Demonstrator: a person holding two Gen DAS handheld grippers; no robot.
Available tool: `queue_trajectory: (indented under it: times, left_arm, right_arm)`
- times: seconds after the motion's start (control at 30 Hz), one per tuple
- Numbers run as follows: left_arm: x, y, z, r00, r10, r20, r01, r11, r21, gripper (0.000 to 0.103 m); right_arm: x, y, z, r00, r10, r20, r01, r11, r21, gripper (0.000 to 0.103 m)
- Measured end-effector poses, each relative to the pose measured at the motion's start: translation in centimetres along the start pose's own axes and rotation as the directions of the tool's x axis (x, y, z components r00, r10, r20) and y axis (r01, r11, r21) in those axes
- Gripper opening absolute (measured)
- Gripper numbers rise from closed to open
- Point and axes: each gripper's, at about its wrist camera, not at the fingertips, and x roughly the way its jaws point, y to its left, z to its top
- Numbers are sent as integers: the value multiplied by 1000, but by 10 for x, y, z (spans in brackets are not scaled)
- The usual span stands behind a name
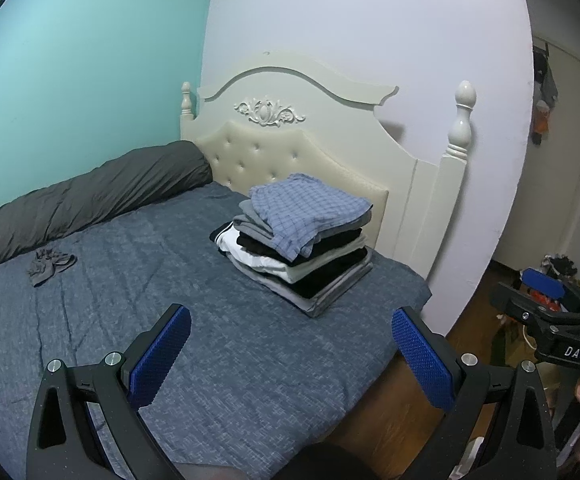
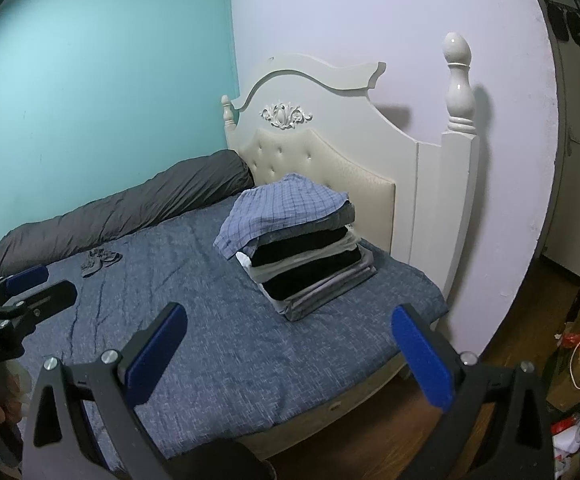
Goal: Fold clothes
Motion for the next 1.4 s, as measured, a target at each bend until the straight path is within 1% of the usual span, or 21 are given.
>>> queue_trajectory:
  times: [0.33, 0.9, 1.27, 1.4]
  left_arm:
    - [-1, 1, -3, 1000, -2, -6, 2, 1000, -9, 103]
    - [-3, 3, -3, 1000, -5, 12, 6, 1000, -25, 103]
    - [0, 4, -2, 1000, -19, -7, 18, 999, -34, 103]
    - [0, 4, -2, 1000, -8, -3, 8, 999, -36, 103]
  right_arm:
    - [0, 1, -1, 1000, -3, -3, 3, 1000, 2, 103]
    - [0, 1, -1, 1000, -7, -5, 7, 1000, -3, 103]
    - [3, 1, -2, 1000, -2, -14, 2, 1000, -5, 103]
    - [4, 2, -2, 1000, -2, -17, 2, 1000, -5, 103]
